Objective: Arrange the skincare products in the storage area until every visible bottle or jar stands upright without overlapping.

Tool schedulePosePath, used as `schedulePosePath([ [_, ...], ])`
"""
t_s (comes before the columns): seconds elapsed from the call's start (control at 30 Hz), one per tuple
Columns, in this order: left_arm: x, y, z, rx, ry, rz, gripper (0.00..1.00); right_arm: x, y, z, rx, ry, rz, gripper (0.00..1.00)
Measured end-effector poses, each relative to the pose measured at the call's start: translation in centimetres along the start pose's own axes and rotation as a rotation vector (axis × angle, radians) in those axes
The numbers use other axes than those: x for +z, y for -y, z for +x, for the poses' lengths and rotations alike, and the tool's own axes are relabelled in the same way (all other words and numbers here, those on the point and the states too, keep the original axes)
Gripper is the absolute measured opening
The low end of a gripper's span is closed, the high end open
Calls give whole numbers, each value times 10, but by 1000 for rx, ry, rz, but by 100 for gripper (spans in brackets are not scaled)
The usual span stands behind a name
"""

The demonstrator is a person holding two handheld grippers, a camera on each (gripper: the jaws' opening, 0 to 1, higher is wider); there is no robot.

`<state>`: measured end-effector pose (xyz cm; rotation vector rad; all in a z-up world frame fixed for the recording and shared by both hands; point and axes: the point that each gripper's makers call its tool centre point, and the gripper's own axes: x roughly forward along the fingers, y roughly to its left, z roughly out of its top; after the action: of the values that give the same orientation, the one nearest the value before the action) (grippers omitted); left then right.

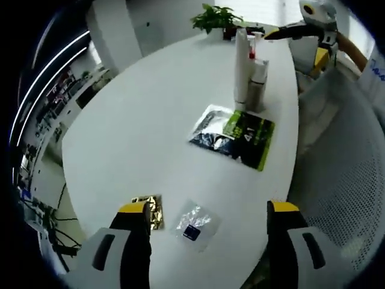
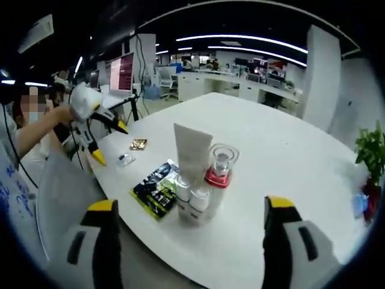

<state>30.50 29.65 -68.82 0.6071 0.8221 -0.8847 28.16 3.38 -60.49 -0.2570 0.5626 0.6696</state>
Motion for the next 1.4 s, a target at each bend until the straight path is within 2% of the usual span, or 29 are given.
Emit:
schedulePosePath([
  [0.13,-1,1,5,-27,0,35,73,-1,0,0,1,1,8,100],
  [0.23,-9,-1,10,-40,-42,64,71,-3,3,0,-5,-8,5,100],
  [0.4,-16,1,16,-79,-80,103,67,-4,6,0,-9,-15,6,100],
  [0.53,-15,1,19,-108,-78,109,64,-6,7,1,-4,-25,9,100],
  [0.67,-18,-2,22,-120,-103,131,63,-6,7,2,-2,-32,6,100],
  [0.93,-29,-5,28,-164,-160,156,56,-7,12,4,-4,-42,4,100],
  [1.4,-52,-15,41,-217,-242,181,52,-8,21,5,-11,-36,25,100],
])
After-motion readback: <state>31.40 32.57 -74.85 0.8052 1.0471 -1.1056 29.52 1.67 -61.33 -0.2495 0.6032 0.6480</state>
